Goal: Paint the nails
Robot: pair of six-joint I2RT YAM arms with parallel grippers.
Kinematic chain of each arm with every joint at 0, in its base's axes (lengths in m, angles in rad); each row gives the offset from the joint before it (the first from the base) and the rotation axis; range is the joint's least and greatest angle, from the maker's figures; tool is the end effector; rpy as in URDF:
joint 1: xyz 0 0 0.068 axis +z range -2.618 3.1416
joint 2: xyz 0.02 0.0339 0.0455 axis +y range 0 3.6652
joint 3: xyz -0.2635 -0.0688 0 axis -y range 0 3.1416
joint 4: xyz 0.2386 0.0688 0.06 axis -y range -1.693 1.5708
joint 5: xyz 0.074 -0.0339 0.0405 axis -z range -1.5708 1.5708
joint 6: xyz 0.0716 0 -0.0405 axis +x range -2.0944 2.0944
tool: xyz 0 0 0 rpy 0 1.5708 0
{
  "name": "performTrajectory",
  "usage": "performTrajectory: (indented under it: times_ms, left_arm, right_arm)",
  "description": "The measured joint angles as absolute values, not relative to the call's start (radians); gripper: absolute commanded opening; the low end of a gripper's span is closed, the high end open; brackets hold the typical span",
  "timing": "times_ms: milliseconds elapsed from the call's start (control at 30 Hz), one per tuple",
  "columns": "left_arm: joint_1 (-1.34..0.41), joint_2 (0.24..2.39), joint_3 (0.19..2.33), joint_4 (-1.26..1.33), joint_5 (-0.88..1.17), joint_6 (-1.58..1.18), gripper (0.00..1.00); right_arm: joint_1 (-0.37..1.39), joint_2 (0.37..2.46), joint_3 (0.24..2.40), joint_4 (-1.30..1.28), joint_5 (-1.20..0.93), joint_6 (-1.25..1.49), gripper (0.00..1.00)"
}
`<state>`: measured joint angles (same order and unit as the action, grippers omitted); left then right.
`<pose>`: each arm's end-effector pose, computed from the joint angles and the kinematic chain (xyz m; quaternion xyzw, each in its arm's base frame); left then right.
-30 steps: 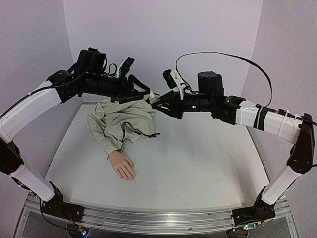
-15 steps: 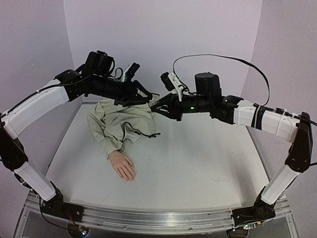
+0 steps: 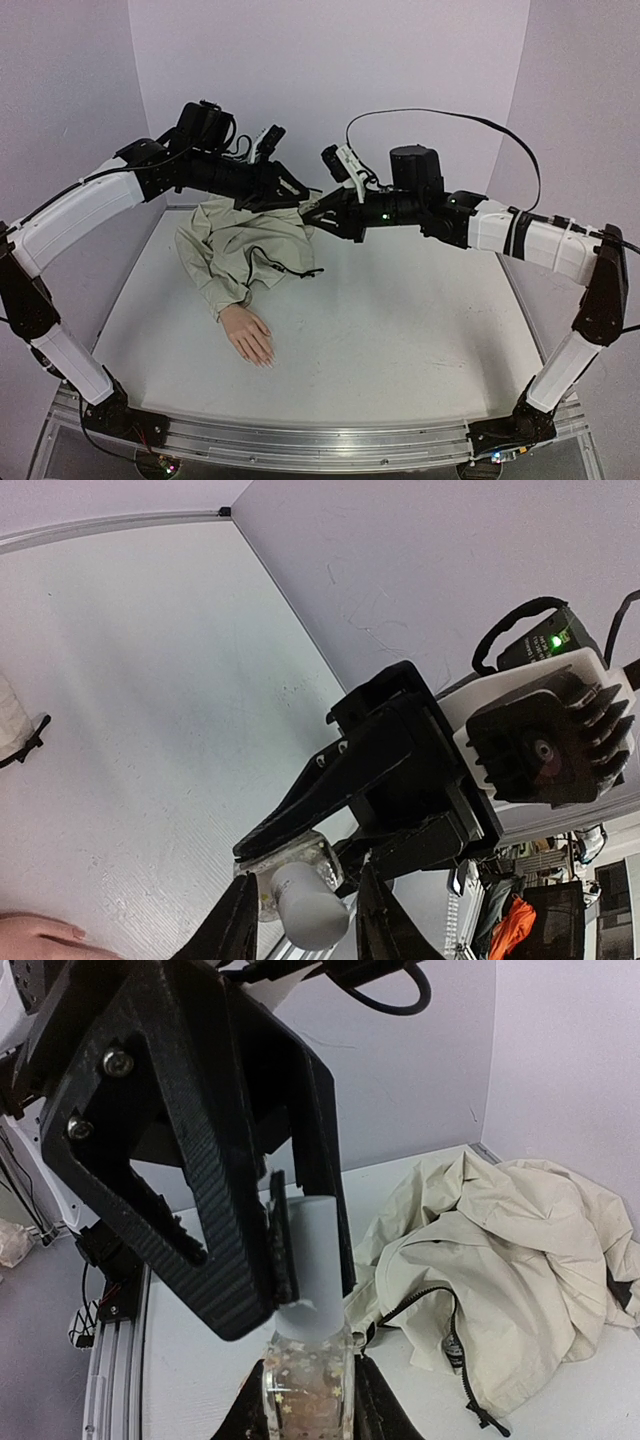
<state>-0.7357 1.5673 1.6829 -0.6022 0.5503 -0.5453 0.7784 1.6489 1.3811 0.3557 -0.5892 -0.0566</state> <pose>0.2481 -0.2751 0.4010 0.2179 0.8073 -0.4833 0.2590 0.2708 0.3229 0.3826 -0.4578 0.5039 0.4327 0.5910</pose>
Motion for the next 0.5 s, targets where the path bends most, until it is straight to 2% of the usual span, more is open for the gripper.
performTrajectory:
  times_ms: [267, 500]
  left_arm:
    - [-0.736, 1.576, 1.685, -0.602, 0.537, -0.542, 0.27]
    - [-0.736, 1.576, 1.686, -0.603, 0.513, -0.522, 0.13]
  right_arm:
    - [0.778, 1.665, 1.387, 0.352, -0.593, -0.057, 0.00]
    - [0.778, 1.665, 1.388, 0.351, -0.595, -0.059, 0.00]
